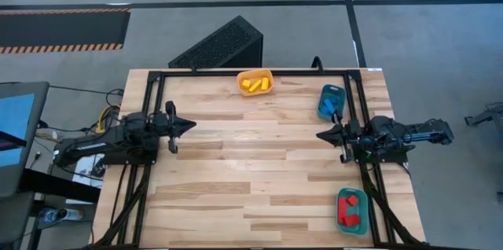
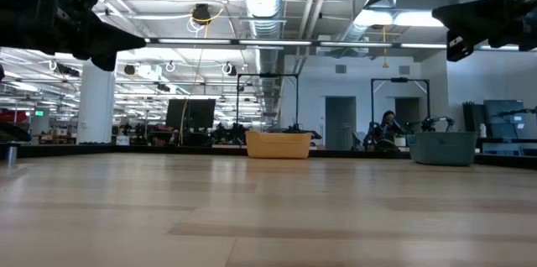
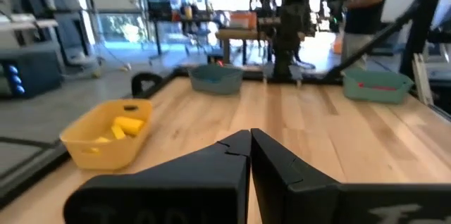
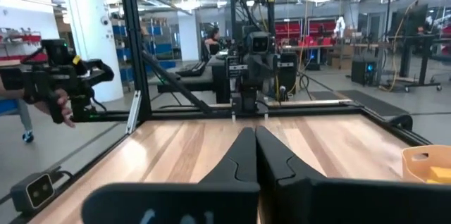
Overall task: Sort & place blocks by color
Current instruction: Return to Home Position
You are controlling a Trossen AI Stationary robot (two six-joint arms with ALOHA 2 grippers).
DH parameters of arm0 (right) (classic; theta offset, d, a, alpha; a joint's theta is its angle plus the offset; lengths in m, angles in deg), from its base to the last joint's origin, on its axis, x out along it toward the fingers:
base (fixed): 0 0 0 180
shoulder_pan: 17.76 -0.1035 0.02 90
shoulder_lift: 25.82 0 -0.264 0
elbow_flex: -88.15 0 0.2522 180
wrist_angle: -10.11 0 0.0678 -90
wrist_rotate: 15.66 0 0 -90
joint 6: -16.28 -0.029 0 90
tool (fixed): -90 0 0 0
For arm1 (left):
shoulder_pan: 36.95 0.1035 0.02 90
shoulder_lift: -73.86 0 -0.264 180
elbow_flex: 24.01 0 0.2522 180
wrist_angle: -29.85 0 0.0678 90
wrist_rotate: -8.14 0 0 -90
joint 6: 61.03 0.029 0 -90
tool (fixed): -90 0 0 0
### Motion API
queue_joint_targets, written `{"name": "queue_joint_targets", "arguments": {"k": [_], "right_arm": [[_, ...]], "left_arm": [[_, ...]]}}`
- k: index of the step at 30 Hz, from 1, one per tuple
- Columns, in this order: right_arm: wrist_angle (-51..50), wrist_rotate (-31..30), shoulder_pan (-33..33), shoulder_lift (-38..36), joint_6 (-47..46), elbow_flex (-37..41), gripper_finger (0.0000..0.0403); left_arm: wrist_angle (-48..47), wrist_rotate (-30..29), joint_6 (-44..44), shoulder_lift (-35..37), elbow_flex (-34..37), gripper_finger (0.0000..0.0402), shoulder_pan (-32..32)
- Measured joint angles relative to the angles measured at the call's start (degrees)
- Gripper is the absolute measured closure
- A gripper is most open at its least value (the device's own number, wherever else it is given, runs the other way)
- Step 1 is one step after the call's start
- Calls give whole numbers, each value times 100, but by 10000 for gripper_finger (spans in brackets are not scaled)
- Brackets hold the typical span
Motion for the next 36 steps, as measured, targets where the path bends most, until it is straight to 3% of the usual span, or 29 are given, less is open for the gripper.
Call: {"name": "queue_joint_targets", "arguments": {"k": [3, 18, 22, 29, 36], "right_arm": [[-18, 0, -13, 1, 0, 2, 400], [24, -7, -435, 1, 26, 12, 397], [56, -284, -474, 1, -70, 13, 386], [-220, -301, -444, 1, -302, 15, 375], [-565, -293, -444, 30, -304, 17, 377]], "left_arm": [[609, 75, -78, -92, 212, 400, -3], [628, -83, 155, -357, 216, 400, -524], [601, -291, 128, -357, 218, 400, -522], [595, -327, -346, -357, 225, 400, -522], [597, -326, -233, -357, 227, 400, -520]]}}
